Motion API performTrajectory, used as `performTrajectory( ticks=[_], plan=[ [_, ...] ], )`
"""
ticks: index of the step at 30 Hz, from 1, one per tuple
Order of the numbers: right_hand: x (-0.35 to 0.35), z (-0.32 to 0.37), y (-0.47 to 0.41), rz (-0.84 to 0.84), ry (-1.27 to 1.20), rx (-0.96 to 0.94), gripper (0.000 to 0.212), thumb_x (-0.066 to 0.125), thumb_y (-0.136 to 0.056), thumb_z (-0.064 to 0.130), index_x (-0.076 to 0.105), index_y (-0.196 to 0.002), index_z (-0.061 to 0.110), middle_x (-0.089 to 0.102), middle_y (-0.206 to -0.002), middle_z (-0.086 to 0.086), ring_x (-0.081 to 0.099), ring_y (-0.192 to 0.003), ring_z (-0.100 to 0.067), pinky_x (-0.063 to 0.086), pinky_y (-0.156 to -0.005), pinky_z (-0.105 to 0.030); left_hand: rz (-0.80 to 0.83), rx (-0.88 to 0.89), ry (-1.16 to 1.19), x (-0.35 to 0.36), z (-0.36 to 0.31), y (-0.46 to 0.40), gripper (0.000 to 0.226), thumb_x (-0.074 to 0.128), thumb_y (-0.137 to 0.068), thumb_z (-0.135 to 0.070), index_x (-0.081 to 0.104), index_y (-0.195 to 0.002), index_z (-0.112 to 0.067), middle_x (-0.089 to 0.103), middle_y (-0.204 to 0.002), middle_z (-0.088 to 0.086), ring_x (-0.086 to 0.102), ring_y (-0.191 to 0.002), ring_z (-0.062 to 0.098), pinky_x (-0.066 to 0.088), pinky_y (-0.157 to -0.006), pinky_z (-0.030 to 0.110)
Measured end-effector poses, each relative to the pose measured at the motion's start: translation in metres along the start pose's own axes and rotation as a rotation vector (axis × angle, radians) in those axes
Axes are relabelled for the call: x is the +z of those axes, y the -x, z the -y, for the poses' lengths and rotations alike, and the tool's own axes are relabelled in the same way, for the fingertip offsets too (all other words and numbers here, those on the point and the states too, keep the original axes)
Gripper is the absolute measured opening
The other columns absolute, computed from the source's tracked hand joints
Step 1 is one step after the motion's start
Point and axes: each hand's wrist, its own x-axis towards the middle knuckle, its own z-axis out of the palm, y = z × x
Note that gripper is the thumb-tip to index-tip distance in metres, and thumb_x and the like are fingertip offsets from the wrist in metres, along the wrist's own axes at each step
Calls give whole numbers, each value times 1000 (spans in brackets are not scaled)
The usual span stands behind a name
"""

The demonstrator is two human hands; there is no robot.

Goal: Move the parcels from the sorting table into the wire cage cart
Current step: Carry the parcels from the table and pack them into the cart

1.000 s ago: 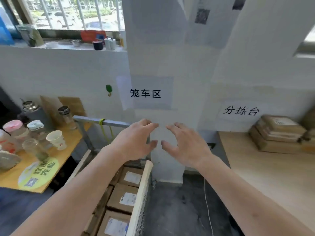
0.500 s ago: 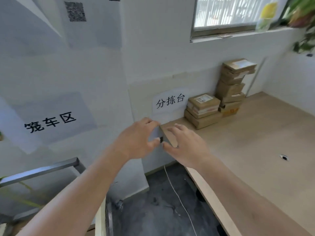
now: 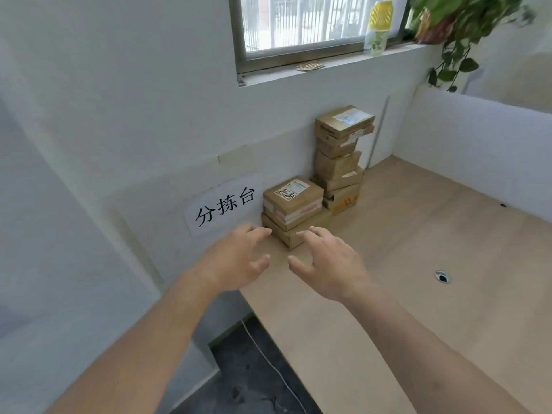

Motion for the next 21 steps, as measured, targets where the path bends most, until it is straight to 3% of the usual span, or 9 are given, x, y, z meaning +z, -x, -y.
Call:
performTrajectory(
  ticks=[15, 21],
  plan=[
    [-13, -70, -198, -88, -32, 285, 64, 51, -96, 60, 43, -152, 30, 37, -160, 0, 48, -137, -26, 47, -105, -42, 80, 178, 48, 10, 41, -253, 58, 62, -98, -40, 46, -153, -28, 49, -149, -4, 52, -132, 20, 47, -105, 38],
    [-29, -90, -290, -181, -39, 426, 72, 54, -96, 57, 33, -158, 28, 18, -169, -12, 38, -145, -35, 42, -110, -46, 151, 233, 6, 15, 57, -349, 58, 59, -98, -44, 43, -152, -32, 49, -142, -3, 55, -125, 24, 50, -99, 41]
  ],
)
